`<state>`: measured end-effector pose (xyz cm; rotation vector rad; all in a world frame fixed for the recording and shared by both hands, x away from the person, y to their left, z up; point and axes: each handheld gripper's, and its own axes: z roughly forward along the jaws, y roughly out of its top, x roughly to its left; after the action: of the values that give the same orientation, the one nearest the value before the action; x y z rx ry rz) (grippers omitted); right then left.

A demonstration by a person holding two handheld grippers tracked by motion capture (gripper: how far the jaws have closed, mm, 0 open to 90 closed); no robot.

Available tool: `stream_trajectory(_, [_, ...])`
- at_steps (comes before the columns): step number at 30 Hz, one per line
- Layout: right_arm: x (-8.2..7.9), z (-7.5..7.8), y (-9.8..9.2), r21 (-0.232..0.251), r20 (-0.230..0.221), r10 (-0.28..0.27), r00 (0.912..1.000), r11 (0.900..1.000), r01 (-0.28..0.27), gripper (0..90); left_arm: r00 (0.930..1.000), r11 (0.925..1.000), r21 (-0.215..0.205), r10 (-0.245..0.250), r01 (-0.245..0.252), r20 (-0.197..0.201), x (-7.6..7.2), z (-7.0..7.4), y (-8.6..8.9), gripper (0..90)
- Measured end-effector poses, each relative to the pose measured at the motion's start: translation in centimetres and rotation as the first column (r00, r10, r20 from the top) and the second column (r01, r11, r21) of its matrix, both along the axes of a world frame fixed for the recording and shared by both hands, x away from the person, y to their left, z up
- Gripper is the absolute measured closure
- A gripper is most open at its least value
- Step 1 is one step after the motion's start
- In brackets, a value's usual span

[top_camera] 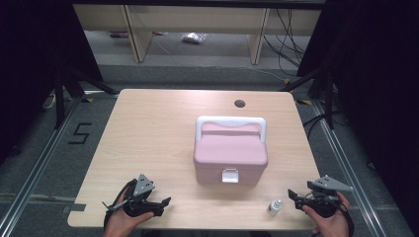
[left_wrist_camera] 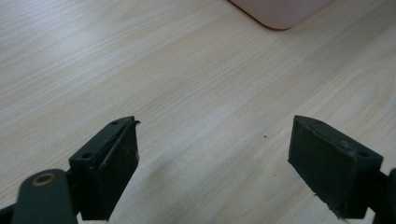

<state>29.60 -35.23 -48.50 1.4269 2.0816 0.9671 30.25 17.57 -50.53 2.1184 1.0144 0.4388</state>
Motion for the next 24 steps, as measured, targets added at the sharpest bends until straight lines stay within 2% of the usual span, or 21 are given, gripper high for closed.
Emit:
stream_trajectory(1, [-0.14, -0.04, 0.25, 0.031, -0.026, -0.014, 0.9996, 0.999, 0.015, 20.6, 1.0, 1.0, 0.005, 0.001, -0.001, 0.002, 0.01, -0.06, 0.03, 15.4])
stream_trajectory(3, [-0.13, -0.06, 0.23, 0.026, -0.028, -0.012, 0.9995, 1.0, 0.013, 20.7, 1.0, 1.0, 0.004, 0.001, -0.001, 0.0, 0.0, -0.06, 0.02, 15.5])
stream_trajectory(4, [0.02, -0.14, 0.13, 0.005, -0.011, -0.01, 0.9999, 1.0, 0.011, 20.8, 1.0, 1.0, 0.003, 0.002, -0.002, -0.002, 0.03, -0.05, 0.02, 15.5])
stream_trajectory(6, [-0.12, -0.03, 0.24, 0.035, -0.027, -0.017, 0.9995, 0.999, 0.018, 21.1, 1.0, 1.0, 0.0, -0.001, 0.001, -0.004, 0.01, -0.02, 0.03, 15.4])
stream_trajectory(9, [-0.13, -0.03, 0.24, 0.033, -0.024, -0.015, 0.9996, 0.999, 0.015, 21.1, 1.0, 1.0, 0.003, 0.005, -0.005, 0.0, 0.05, -0.04, 0.02, 15.4])
stream_trajectory(10, [0.03, 0.0, 0.04, 0.005, -0.004, 0.001, 1.0, 1.0, -0.001, 21.1, 1.0, 1.0, 0.002, -0.001, 0.001, -0.001, 0.08, 0.03, 0.03, 15.5])
stream_trajectory(15, [0.0, 0.03, 0.08, 0.003, -0.004, -0.002, 1.0, 1.0, 0.002, 21.2, 1.0, 0.9999, -0.01, -0.004, 0.004, -0.007, 0.08, 0.13, 0.07, 15.4])
stream_trajectory(16, [-0.12, 0.02, 0.29, 0.023, -0.016, -0.02, 0.9997, 1.0, 0.02, 21.2, 1.0, 0.9999, -0.01, -0.004, 0.004, -0.007, 0.08, 0.13, 0.07, 15.4])
stream_trajectory(17, [-0.11, -0.02, 0.32, 0.029, -0.024, -0.014, 0.9996, 0.999, 0.015, 21.2, 0.9999, 0.9999, -0.014, -0.007, 0.007, -0.008, 0.05, 0.19, 0.13, 15.4])
stream_trajectory(18, [0.06, -0.09, 0.1, -0.006, 0.0, 0.001, 1.0, 1.0, -0.001, 21.2, 1.0, 0.9998, -0.022, 0.001, -0.001, -0.009, 0.08, 0.18, 0.1, 15.4])
stream_trajectory(19, [0.0, 0.03, 0.11, -0.009, -0.011, -0.002, 0.9999, 1.0, 0.002, 21.2, 0.9999, 0.9995, -0.03, 0.005, -0.005, -0.014, 0.08, 0.2, 0.06, 15.5])
stream_trajectory(22, [-0.03, 0.06, 0.04, -0.006, 0.006, 0.003, 1.0, 1.0, -0.003, 21.2, 0.9998, 0.999, -0.044, -0.002, 0.001, -0.022, 0.08, 0.25, 0.03, 16.0])
stream_trajectory(24, [-0.02, 0.02, 0.05, 0.002, 0.0, 0.008, 1.0, 1.0, -0.008, 21.2, 0.9996, 0.9992, -0.039, -0.013, 0.012, -0.026, 0.03, 0.38, 0.1, 16.0])
